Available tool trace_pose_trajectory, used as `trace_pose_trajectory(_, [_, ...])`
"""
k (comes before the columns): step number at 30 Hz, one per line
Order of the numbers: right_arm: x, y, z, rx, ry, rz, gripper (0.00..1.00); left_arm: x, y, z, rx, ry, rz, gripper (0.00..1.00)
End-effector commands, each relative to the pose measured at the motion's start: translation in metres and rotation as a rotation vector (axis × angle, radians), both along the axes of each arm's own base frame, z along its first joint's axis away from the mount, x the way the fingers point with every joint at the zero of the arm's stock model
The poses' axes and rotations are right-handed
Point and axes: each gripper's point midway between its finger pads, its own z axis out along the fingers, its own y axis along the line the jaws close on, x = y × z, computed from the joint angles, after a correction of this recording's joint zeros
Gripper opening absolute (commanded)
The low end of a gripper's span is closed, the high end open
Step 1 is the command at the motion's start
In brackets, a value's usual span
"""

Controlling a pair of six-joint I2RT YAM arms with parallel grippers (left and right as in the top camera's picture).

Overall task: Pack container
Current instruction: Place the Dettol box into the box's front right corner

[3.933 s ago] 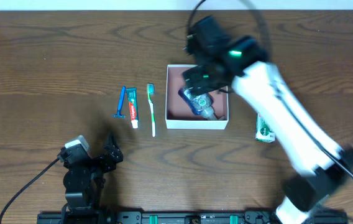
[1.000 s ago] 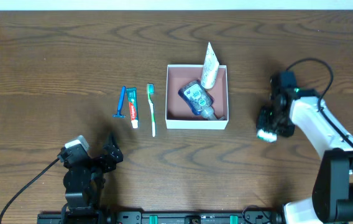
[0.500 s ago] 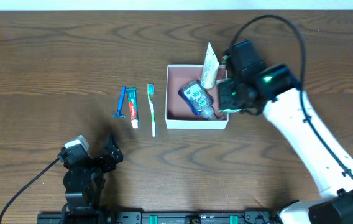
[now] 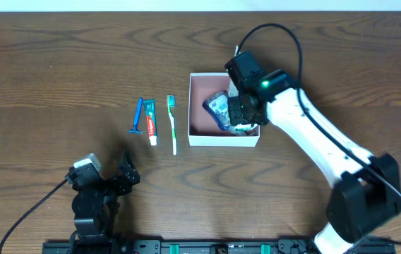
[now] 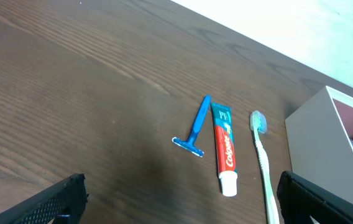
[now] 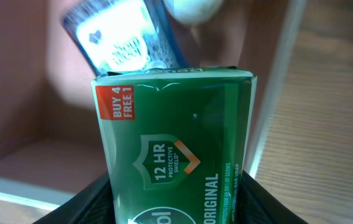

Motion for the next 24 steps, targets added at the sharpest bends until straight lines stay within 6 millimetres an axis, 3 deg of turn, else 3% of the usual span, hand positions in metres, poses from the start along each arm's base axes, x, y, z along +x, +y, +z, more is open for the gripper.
trace_pose_trajectory(1, [0.001,0.002,-0.010,0.001,0.031,-0.014,0.50,0.000,-0.001,-0.009,-0.008,0.015,0.001,0.98])
trace_pose_trajectory(7, [0.005,0.004,0.004,0.016,-0.014,0.012,0.67,0.000,-0.001,-0.009,-0.008,0.015,0.001,0.98])
trace_pose_trajectory(15, [0.000,-0.004,0.056,0.070,-0.125,0.012,0.74,0.000,-0.001,-0.009,-0.008,0.015,0.001,0.98])
trace_pose_trajectory(18, [-0.003,-0.029,0.075,0.042,-0.158,-0.035,0.82,0.000,-0.001,-0.009,-0.008,0.015,0.001,0.98])
trace_pose_trajectory(24, [0.001,-0.104,0.099,0.001,-0.194,-0.229,0.94,0.000,-0.001,-0.009,-0.008,0.015,0.001,0.98])
